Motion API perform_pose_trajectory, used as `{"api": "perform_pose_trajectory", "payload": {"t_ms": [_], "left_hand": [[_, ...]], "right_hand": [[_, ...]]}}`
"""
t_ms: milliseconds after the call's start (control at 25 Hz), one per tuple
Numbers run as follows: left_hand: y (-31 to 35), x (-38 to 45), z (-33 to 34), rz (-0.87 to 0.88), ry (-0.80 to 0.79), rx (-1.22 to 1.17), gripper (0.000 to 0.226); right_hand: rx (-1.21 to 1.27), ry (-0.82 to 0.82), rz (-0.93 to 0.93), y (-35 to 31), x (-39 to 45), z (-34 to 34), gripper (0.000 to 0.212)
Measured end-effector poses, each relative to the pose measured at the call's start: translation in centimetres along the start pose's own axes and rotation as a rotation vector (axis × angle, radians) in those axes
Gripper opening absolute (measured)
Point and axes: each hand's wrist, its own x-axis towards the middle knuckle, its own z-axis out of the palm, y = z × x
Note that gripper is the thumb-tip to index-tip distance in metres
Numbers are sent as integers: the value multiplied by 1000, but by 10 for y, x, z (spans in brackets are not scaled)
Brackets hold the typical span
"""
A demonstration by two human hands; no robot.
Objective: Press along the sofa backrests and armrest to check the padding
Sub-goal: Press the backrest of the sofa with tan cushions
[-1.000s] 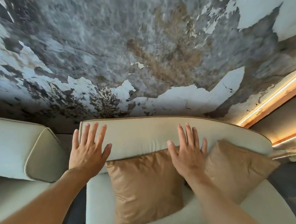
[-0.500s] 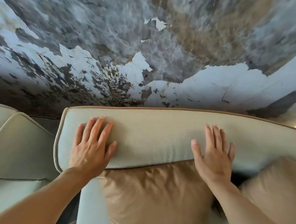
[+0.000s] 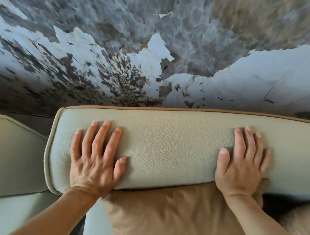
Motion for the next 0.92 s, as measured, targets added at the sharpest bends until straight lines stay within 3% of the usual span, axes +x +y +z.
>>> {"api": "perform_pose_trajectory", "payload": {"t_ms": [920], "left_hand": [[-10, 92, 59, 70, 97, -6, 65]], "right_hand": [[-58, 127, 49, -2, 63, 52, 61]]}}
